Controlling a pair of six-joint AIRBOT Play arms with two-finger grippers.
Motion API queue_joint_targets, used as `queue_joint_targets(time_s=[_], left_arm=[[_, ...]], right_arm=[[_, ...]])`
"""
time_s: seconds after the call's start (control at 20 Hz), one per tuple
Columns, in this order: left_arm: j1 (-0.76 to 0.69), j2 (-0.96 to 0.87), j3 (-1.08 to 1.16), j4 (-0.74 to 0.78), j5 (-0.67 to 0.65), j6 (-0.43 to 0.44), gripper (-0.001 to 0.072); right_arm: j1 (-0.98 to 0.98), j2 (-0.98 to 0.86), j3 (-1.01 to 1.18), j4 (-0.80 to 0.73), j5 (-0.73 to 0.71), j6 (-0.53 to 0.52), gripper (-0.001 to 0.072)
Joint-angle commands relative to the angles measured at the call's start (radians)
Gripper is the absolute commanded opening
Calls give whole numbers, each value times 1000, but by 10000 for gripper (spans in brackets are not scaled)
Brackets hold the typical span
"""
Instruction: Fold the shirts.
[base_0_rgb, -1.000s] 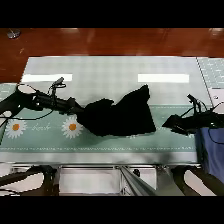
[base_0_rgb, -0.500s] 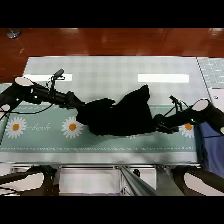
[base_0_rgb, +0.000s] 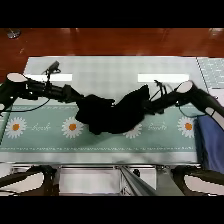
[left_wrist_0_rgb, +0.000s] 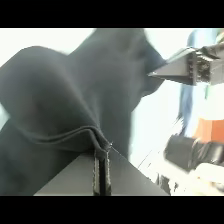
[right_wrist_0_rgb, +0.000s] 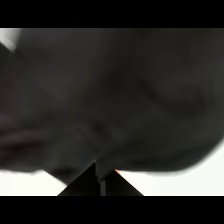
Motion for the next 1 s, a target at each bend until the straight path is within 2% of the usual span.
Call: queue_joint_targets(time_s=[0.0, 0.1, 0.25, 0.35, 0.6, 0.95], left_arm=[[26, 92, 150, -60, 3, -6, 43], [47, 151, 305, -59, 26, -33, 43], [84, 238, 546, -40, 82, -100, 43], [112, 299, 688, 23, 109, -153, 43], [158, 478, 919, 289, 158, -268, 43], [169, 726, 946, 623, 185, -318, 43]], right_arm=[[-24, 42, 312, -69, 112, 32, 24], [-63, 84, 587, -120, 132, 80, 24], [-86, 143, 980, -164, 177, 91, 24], [-83, 208, 1134, -185, 203, 91, 24], [-84, 470, 1144, -250, 217, 67, 24], [-84, 673, 1144, -380, 297, 68, 24]])
